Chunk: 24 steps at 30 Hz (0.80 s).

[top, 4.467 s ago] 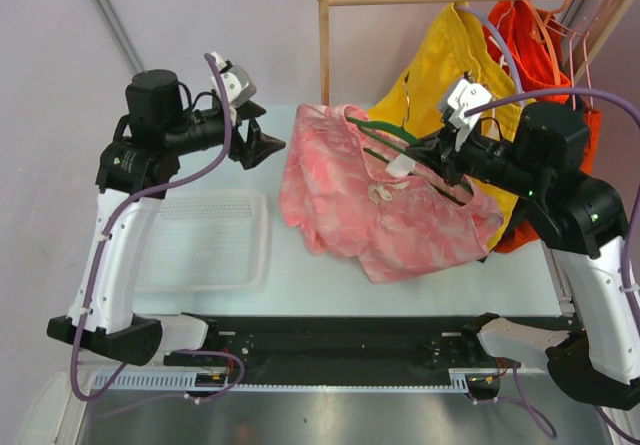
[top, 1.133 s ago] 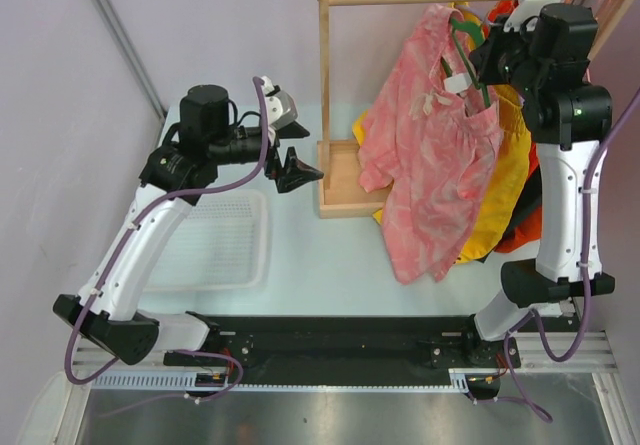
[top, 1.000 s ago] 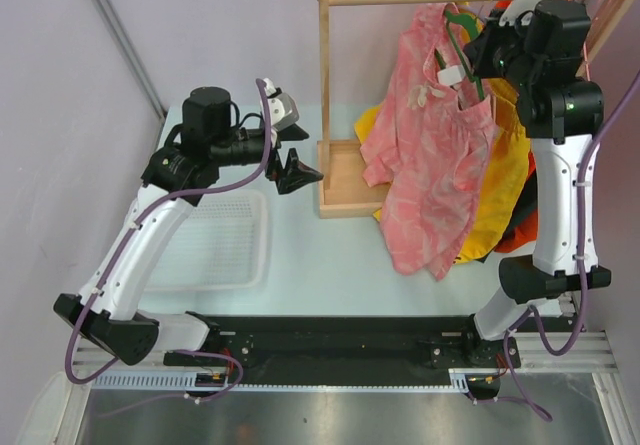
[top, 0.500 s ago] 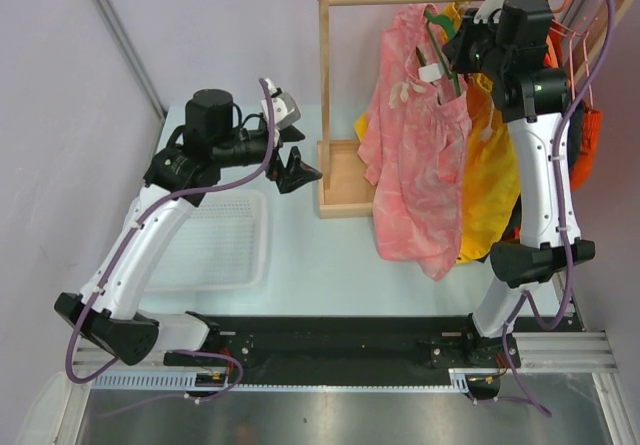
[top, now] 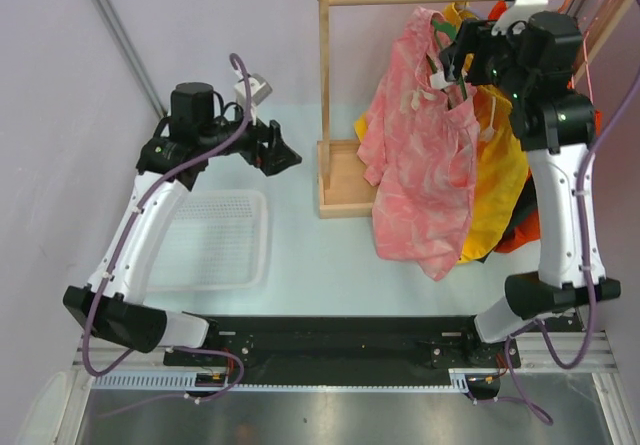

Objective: Place the shorts on the hanger

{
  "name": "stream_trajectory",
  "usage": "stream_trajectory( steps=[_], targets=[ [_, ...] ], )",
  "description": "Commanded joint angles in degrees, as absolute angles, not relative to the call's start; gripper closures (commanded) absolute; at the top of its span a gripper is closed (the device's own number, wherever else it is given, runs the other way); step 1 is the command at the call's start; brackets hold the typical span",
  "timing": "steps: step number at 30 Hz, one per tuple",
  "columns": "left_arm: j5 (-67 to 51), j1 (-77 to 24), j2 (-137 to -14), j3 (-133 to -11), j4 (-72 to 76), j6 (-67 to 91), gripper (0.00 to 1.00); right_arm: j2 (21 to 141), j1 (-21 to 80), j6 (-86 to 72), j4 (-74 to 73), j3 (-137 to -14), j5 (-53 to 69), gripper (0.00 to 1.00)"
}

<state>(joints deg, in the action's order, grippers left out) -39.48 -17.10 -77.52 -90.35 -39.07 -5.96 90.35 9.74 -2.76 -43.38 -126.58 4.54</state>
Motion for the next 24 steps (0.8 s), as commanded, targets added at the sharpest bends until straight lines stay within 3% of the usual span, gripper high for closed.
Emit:
stream_trajectory(
  steps=[1, 5, 11, 15, 24],
  targets=[
    [-45.2, -10.0, -78.5, -92.5, -40.3, -0.4, 0.0, 79.8, 9.4, -0.2, -38.1, -120.0, 3.6, 0.16],
    [-46.4, -4.1, -79.0, -93.0, -43.1, -0.6, 0.0, 70.8, 9.3, 3.2, -36.7, -108.8, 11.9, 0.09],
    [-36.2, -1.8, -78.9, -93.8, -52.8, -8.4, 0.0, 58.6, 13.6, 2.4, -37.3, -91.8, 26.4, 0.1],
    [-30.1, -1.8, -73.9, -87.4, -54.6, -11.9, 0.0, 53.8, 19.3, 1.1, -39.2, -80.3, 28.1, 0.12],
    [-20.5, -1.8, -60.7, -71.5, -53.9, -15.7, 0.0, 49.8, 24.3, 5.6, -41.0, -70.8, 24.3, 0.11]
  ],
)
